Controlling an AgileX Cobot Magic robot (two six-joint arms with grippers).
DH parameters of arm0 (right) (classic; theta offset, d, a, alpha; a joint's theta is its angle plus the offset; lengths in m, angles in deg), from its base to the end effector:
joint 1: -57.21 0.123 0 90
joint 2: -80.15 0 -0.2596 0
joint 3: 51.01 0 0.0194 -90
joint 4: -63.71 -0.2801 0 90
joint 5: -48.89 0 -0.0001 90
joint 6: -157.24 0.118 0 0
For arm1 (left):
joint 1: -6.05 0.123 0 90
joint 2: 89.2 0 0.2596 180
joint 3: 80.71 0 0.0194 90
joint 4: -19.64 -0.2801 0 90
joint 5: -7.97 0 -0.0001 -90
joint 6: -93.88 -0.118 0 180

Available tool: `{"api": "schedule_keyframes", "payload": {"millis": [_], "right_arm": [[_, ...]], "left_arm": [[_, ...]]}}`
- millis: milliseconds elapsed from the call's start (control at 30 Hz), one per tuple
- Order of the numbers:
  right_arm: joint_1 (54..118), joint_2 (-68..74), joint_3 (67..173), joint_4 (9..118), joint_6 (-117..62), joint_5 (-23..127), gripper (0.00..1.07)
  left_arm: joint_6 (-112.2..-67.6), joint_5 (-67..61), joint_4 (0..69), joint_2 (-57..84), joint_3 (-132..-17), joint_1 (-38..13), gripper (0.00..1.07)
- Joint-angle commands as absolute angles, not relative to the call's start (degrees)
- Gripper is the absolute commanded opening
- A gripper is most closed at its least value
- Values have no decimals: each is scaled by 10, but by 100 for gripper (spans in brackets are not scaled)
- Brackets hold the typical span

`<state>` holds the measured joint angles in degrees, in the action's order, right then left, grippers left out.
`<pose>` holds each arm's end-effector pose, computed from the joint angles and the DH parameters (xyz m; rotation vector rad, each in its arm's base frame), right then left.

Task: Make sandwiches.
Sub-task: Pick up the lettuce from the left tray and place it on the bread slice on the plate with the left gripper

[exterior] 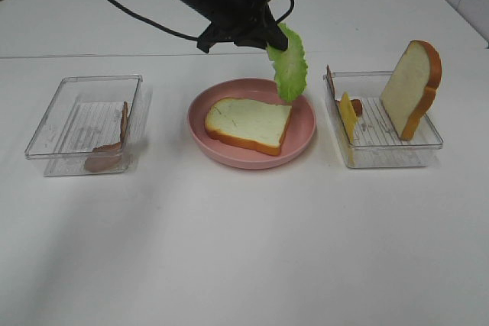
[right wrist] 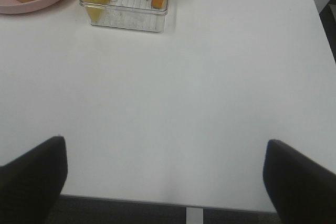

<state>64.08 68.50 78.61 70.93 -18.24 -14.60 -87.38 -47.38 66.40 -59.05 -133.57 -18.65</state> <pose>0.0806 -0.0037 0.2560 -0.0428 2.1830 -0.0426 0.4822 -0.2997 0.1644 0.1813 2.6015 -1.1784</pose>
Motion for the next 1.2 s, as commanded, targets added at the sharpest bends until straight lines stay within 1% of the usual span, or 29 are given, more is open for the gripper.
{"api": "schedule_keyframes", "payload": {"millis": [33, 200, 233, 267, 300, 333, 367, 400, 433, 467, 500, 533, 633, 667, 767, 867, 933, 967, 1000, 1033, 1067, 1100, 1133, 1167, 1200], "right_arm": [[638, 688, 785, 710, -185, -143, 99], [638, 688, 785, 710, -185, -143, 99], [638, 688, 785, 710, -185, -143, 99], [638, 688, 785, 710, -185, -143, 99], [638, 688, 785, 710, -185, -143, 99], [638, 688, 785, 710, -185, -143, 99], [638, 688, 785, 710, -185, -143, 99], [638, 688, 785, 710, -185, -143, 99], [638, 688, 785, 710, -185, -143, 99], [638, 688, 785, 710, -185, -143, 99], [638, 688, 785, 710, -185, -143, 99], [638, 688, 785, 710, -185, -143, 99], [638, 688, 785, 710, -185, -143, 99], [638, 688, 785, 710, -185, -143, 99], [638, 688, 785, 710, -185, -143, 99], [638, 688, 785, 710, -185, -143, 99], [638, 688, 785, 710, -185, -143, 99], [638, 688, 785, 710, -185, -143, 99], [638, 688, 785, 710, -185, -143, 99], [638, 688, 785, 710, -185, -143, 99], [638, 688, 785, 710, -185, -143, 99], [638, 688, 785, 710, -185, -143, 99], [638, 688, 785, 710, -185, -143, 99], [638, 688, 785, 710, -185, -143, 99], [638, 688, 785, 710, -185, -143, 99]], "left_arm": [[-878, -488, 677, -606, -1338, -190, 0], [-874, -504, 668, -633, -1338, -190, 0], [-870, -505, 663, -637, -1338, -190, 0], [-856, -505, 642, -640, -1338, -190, 0], [-856, -505, 642, -640, -1338, -190, 0], [-836, -505, 602, -642, -1338, -190, 0], [-830, -505, 579, -642, -1338, -190, 0], [-830, -505, 579, -642, -1338, -190, 0], [-816, -505, 541, -642, -1338, -190, 0], [-816, -505, 541, -642, -1338, -190, 0], [-807, -505, 517, -642, -1338, -190, 0], [-806, -504, 510, -642, -1338, -190, 0], [-809, -500, 506, -642, -1338, -190, 0], [-822, -493, 510, -642, -1338, -190, 0], [-838, -484, 521, -642, -1338, -192, 0], [-842, -481, 529, -642, -1338, -193, 0], [-848, -480, 530, -645, -1338, -194, 5], [-848, -480, 530, -645, -1338, -194, 5], [-848, -488, 529, -647, -1338, -194, 14], [-848, -488, 529, -647, -1338, -194, 14], [-848, -490, 524, -647, -1338, -194, 28], [-848, -490, 518, -645, -1338, -194, 38], [-848, -490, 518, -645, -1338, -194, 38], [-848, -488, 506, -641, -1338, -194, 60], [-848, -488, 499, -638, -1338, -194, 70]]}}
